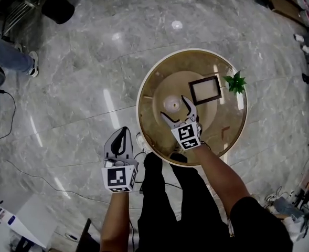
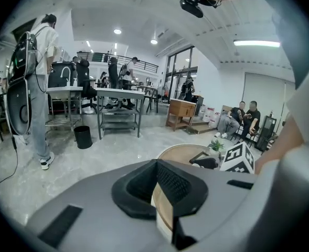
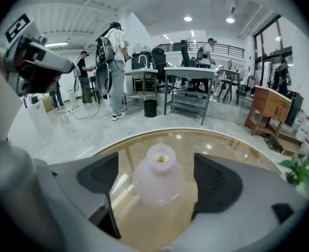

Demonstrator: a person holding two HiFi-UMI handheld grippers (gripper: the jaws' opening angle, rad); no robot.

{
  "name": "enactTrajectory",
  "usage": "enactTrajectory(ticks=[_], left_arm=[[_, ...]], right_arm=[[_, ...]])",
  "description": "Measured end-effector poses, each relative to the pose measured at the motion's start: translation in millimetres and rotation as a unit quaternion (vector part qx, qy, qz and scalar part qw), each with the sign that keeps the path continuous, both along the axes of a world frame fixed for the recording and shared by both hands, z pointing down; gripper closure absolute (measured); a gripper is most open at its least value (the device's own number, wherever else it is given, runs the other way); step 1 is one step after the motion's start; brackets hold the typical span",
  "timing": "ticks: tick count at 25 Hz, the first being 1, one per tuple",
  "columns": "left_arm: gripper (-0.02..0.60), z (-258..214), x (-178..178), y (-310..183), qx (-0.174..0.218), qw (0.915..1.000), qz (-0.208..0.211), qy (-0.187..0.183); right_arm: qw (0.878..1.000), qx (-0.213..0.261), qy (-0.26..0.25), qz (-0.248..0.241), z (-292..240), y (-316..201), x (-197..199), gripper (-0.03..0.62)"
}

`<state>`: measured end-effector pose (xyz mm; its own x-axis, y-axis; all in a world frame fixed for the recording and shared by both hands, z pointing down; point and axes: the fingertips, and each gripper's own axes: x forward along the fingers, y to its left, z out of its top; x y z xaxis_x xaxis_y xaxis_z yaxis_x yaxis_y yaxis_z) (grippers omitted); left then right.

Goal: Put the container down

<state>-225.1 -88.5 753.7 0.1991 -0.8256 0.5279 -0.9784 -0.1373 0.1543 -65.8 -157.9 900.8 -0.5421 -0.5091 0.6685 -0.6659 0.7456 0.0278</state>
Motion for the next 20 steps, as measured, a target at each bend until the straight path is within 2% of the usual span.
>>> enactTrajectory(ticks=[7, 10, 14, 20], left_arm=[[0.589, -83.6, 24.8, -16.6, 0.043, 0.9989, 0.016, -0.004], [0.589, -125.1, 38.2, -19.0, 0.065, 0.9975, 0.028, -0.004], [0.589, -171.2, 56.9, -19.8, 0.084, 0.9956, 0.041, -0.002], [0.588, -217.5, 71.8, -0.1, 0.088, 0.9957, 0.031, 0.003]], right_arm=[[0.996, 0.056, -0.059, -0.048, -148.6, 18.3, 22.4, 0.184], [0.992, 0.083, -0.087, -0.037, -220.0, 25.0, 34.7, 0.278], [0.985, 0.115, -0.123, -0.025, -300.5, 30.3, 41.9, 0.371], [0.977, 0.146, -0.157, -0.011, -386.2, 50.1, 52.9, 0.505]])
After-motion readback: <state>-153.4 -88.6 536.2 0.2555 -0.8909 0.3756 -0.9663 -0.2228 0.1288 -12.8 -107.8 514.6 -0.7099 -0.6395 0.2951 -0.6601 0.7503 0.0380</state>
